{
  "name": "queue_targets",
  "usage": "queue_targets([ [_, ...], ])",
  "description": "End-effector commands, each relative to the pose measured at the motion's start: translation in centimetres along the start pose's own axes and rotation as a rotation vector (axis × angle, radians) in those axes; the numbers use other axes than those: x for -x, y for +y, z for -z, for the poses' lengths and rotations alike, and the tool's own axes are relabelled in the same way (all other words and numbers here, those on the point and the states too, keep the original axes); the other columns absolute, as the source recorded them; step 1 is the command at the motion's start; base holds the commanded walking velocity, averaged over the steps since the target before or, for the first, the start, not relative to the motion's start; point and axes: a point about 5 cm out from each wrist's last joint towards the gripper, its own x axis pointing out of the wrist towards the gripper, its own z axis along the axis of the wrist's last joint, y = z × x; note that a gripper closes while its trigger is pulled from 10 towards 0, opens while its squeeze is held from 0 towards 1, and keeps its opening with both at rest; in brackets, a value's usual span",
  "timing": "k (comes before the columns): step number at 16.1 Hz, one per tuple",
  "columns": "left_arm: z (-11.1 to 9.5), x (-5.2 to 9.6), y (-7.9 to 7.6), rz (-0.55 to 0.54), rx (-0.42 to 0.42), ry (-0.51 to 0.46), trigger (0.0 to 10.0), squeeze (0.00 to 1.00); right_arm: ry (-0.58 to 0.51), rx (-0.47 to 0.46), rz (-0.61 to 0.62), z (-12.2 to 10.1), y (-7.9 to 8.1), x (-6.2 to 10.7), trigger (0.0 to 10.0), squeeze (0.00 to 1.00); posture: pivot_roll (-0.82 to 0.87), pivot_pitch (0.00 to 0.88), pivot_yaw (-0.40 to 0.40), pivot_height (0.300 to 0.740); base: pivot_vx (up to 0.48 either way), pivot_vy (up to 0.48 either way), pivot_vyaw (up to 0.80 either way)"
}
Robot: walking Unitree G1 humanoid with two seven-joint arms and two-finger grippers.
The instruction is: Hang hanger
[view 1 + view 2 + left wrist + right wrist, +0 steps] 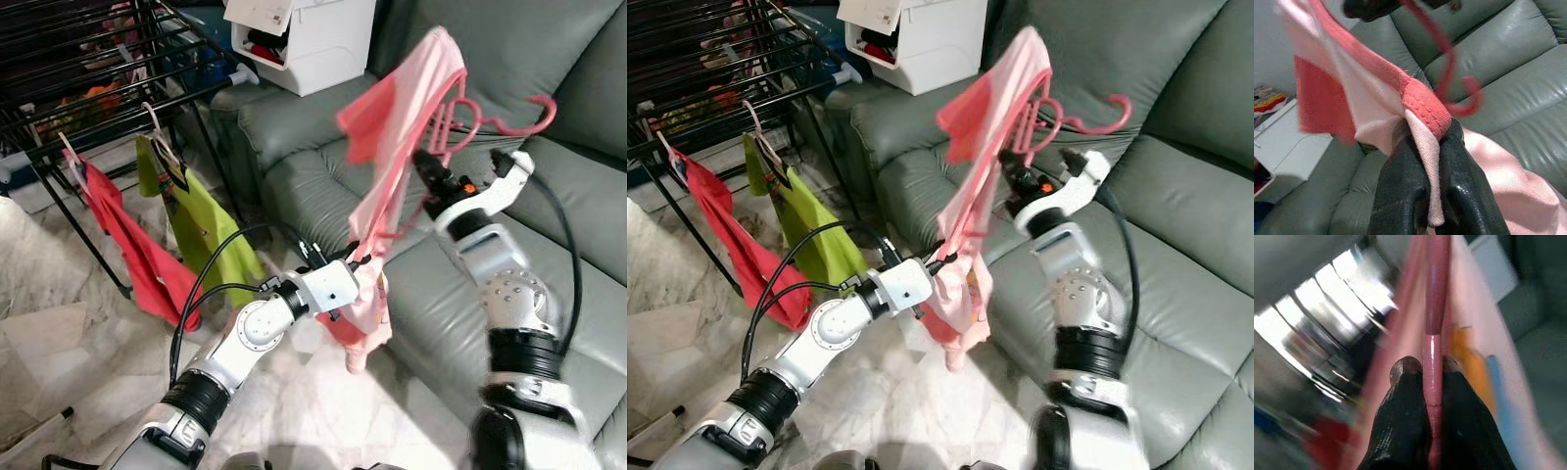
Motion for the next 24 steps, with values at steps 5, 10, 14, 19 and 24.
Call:
queue_targets([
  [5,0.4,-0.1,-0.3,0.008,-0.017,0.019,10.0,0.00,-0.046,0.450,-0.024,0.3,1.0,0.7,10.0,0.00,-0.08,0.000,0.029,0.740,0.000,0.000,0.00],
  [10,1.1,0.6,-0.4,-0.001,0.003,0.042,10.0,0.00,-0.047,0.512,0.017,2.3,0.7,2.1,10.0,0.00,-0.09,0.000,0.034,0.740,0.000,0.000,0.00],
  [14,1.4,0.9,-1.1,0.008,0.018,0.050,10.0,0.00,-0.116,0.565,0.084,0.8,0.2,1.4,10.0,0.00,-0.08,0.000,0.031,0.740,0.000,0.000,0.00],
  [19,1.6,0.9,-2.0,0.042,0.058,0.061,10.0,0.32,-0.140,0.588,0.083,0.4,0.3,1.3,10.0,0.00,-0.09,0.000,0.029,0.740,0.000,0.000,0.00],
  [24,2.0,1.2,-2.6,0.079,0.112,0.074,10.0,1.00,-0.142,0.609,0.038,1.1,1.3,1.8,10.0,0.00,-0.09,0.000,0.031,0.740,0.000,0.000,0.00],
])
